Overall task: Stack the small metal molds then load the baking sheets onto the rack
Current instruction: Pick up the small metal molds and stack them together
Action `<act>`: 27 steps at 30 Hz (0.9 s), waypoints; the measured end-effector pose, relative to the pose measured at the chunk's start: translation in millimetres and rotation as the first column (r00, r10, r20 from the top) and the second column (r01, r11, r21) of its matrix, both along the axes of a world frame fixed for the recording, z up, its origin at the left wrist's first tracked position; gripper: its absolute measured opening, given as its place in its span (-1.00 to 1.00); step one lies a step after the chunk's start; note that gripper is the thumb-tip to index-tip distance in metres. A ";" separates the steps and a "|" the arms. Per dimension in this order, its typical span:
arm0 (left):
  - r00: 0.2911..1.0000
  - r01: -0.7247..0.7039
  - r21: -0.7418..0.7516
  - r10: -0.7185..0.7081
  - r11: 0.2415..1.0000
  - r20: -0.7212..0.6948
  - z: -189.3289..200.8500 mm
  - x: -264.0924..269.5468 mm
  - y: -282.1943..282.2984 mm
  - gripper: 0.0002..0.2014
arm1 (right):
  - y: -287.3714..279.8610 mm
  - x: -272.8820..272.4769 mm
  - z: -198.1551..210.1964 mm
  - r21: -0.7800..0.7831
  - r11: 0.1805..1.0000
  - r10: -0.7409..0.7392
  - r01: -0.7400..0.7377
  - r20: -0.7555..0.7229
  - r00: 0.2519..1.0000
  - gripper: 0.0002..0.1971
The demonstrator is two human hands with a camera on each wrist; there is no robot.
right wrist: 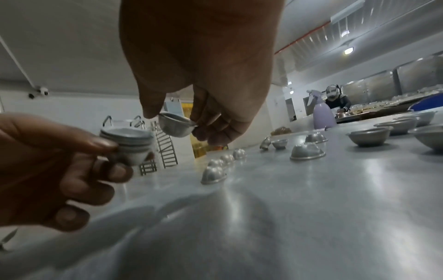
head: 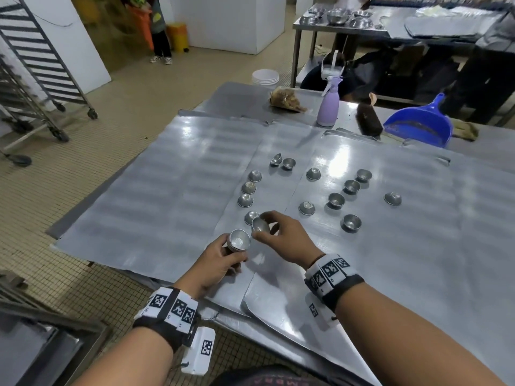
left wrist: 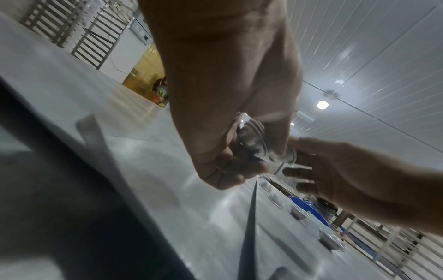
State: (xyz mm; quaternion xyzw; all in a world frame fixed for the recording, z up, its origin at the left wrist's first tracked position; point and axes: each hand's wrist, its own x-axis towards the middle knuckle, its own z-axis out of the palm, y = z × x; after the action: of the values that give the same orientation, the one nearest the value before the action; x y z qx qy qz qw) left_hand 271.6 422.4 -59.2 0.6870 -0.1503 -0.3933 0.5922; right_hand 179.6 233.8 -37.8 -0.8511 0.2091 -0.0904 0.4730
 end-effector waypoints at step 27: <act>0.974 0.222 -0.057 -0.224 0.973 -0.021 10.4 -45.3 -104.7 -0.75 | -163.9 -101.3 -15.9 -0.327 0.911 -0.377 0.252 -0.408 0.832 -0.33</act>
State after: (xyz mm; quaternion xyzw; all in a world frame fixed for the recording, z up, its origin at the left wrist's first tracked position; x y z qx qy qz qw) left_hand 226.2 317.7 -48.8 0.6441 -0.2289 -0.4625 0.5646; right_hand 78.3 69.9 -53.8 -0.8556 0.4400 0.0109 0.2723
